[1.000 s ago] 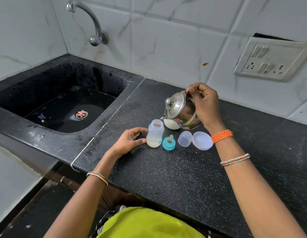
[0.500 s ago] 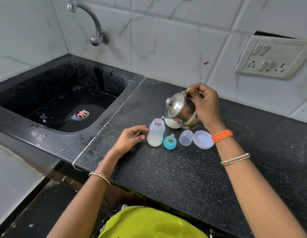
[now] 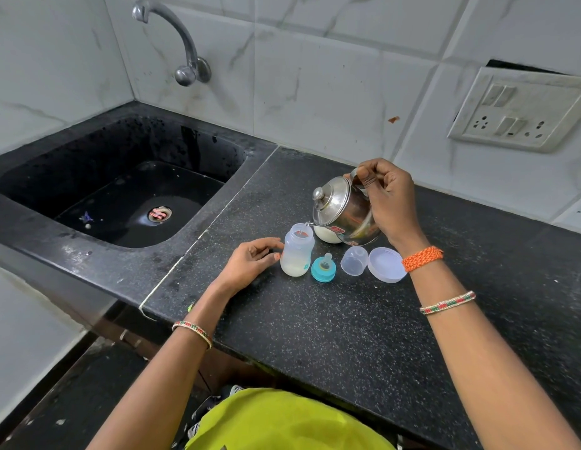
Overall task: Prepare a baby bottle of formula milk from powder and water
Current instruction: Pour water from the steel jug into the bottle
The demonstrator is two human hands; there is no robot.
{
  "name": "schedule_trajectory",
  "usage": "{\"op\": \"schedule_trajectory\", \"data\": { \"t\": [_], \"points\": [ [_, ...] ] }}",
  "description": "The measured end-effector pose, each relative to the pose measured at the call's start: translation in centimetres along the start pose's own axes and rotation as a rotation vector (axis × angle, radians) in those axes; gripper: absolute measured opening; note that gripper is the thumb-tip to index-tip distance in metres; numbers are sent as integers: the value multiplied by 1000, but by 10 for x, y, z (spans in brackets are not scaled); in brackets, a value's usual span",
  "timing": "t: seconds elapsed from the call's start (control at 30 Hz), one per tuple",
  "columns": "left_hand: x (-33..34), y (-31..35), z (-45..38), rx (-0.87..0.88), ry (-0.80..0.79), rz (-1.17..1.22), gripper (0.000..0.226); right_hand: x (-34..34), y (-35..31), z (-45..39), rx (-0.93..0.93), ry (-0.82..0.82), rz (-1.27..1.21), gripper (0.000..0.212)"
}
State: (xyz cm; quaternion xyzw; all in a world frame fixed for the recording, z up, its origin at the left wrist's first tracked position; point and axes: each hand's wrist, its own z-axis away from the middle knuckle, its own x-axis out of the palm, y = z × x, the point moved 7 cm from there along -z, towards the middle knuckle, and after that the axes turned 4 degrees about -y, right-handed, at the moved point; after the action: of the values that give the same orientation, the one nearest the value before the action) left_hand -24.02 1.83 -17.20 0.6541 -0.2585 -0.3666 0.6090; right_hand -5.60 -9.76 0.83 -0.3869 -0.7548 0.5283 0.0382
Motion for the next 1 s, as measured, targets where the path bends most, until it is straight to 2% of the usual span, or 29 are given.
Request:
{"op": "schedule_trajectory", "data": {
  "t": [0.53, 1.0],
  "points": [
    [-1, 4, 3, 4, 25, -37, 21, 1, 2, 3, 2, -21, 10, 13],
    [-2, 0, 2, -19, 32, -33, 29, 1, 1, 2, -3, -12, 43, 10]
  ]
}}
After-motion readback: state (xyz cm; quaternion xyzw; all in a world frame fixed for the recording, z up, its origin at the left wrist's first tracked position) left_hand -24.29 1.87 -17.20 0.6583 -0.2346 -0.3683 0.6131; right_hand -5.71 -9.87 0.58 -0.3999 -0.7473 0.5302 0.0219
